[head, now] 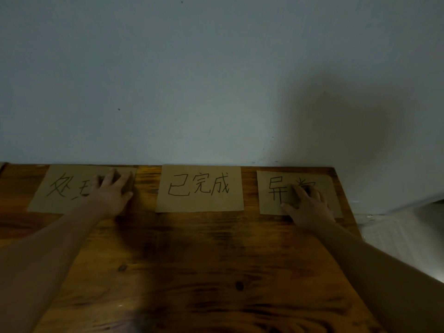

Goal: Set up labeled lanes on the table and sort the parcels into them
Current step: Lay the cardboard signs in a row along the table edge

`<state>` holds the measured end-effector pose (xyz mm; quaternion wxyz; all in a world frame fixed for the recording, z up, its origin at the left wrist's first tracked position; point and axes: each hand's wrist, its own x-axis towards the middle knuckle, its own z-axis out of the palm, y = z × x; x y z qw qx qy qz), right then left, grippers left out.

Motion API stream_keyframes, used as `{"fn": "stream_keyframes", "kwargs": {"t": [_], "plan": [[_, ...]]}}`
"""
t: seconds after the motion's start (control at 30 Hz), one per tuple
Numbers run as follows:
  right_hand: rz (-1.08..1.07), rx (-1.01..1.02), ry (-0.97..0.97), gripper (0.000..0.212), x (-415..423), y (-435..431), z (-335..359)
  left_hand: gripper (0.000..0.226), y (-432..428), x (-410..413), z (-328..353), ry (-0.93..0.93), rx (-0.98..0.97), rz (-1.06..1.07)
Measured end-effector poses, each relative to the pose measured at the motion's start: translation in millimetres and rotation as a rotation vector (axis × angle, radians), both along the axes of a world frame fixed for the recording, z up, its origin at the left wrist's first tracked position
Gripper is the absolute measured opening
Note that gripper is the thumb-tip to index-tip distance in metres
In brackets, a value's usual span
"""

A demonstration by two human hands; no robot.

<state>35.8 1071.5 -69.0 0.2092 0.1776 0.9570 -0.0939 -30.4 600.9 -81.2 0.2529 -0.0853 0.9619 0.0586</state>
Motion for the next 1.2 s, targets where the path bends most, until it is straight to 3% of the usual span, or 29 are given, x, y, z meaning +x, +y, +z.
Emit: {"fn": "stream_keyframes", "kwargs": {"t": [0.17,0.33,0.43,0.6,0.93,1.03,1.2], "plan": [[0.002,-0.004,0.0,0.077,-8,-5,-1,0.063,7,7,6,0.032,-0.023,-0.009],[0.004,-0.003,0.0,0.076,-14,-8,1,0.068,83,22,14,0.052,0.075,-0.274],[0.031,0.012,-0.007,0.074,-14,-10,0,0.07,91,20,10,-0.024,0.041,-0.286],[0.024,-0.02,0.001,0.075,-14,-16,11,0.072,85,18,18,0.004,0.022,-0.263],[0.184,-0.048,0.16,0.075,22,-52,79,0.084,-16,97,87,0.047,-0.082,-0.072],[0.236,-0.058,0.148,0.076,44,-81,104,0.075,-48,146,116,0.087,-0.067,0.077],[0.332,-0.114,0.17,0.076,89,-156,145,0.084,-119,211,159,0.12,-0.039,0.147]]}}
